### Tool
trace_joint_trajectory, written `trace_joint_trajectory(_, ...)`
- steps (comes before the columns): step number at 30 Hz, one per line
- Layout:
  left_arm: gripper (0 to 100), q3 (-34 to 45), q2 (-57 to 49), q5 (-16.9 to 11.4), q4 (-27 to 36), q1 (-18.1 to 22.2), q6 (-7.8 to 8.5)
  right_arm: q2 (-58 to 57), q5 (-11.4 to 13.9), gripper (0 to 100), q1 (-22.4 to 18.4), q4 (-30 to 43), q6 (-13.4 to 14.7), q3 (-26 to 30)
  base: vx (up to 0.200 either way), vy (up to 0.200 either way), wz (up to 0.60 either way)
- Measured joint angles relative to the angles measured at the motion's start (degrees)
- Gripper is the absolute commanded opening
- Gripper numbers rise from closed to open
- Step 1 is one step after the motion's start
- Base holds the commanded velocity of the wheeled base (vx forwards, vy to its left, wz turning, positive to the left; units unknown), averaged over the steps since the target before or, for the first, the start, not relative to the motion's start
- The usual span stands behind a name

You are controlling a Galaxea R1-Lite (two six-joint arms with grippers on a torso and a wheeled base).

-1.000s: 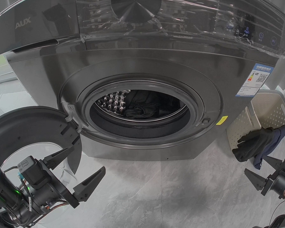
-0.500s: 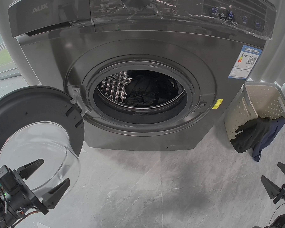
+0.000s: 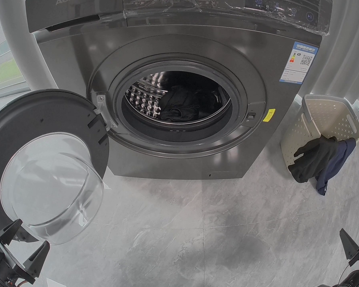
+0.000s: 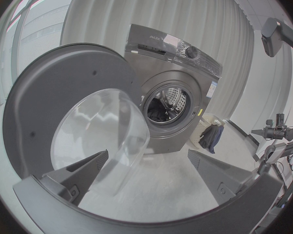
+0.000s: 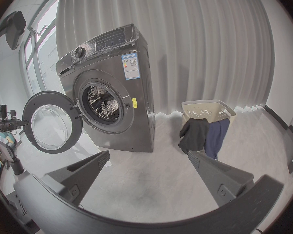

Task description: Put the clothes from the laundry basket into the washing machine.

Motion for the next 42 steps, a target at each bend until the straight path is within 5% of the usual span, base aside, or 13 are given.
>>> trace_joint_trajectory(7,100,0.0,-12.3,-3.0,17.3,8.2,-0.91,-7.7,1.0,100,-4.8,8.1,-0.8,0.0,0.000,-0.200,0.00)
trace_joint_trajectory(16,100,0.0,-19.9,-9.7,18.5,20.9,1.88,-14.4,2.3,100,-9.9,13.4,-4.7,0.0,0.000,0.000,0.00)
trace_joint_trajectory(21,100,0.0,-22.1,-4.8,23.4,21.8,4.92,-15.9,2.4,100,-10.4,13.6,-4.1,0.0,0.000,0.000,0.00)
trace_joint_trajectory(24,100,0.0,-22.9,-4.4,24.3,21.5,5.84,-16.3,2.6,100,-10.6,13.6,-4.0,0.0,0.000,0.000,0.00)
trace_joint_trajectory(31,100,0.0,-23.7,-5.5,22.6,20.9,6.00,-16.7,2.5,100,-10.6,13.6,-3.4,0.0,0.000,0.000,0.00)
trace_joint_trajectory(42,100,0.0,-23.9,-5.6,22.6,20.8,6.00,-16.7,2.3,100,-10.6,13.6,-3.5,0.0,0.000,-0.200,0.00)
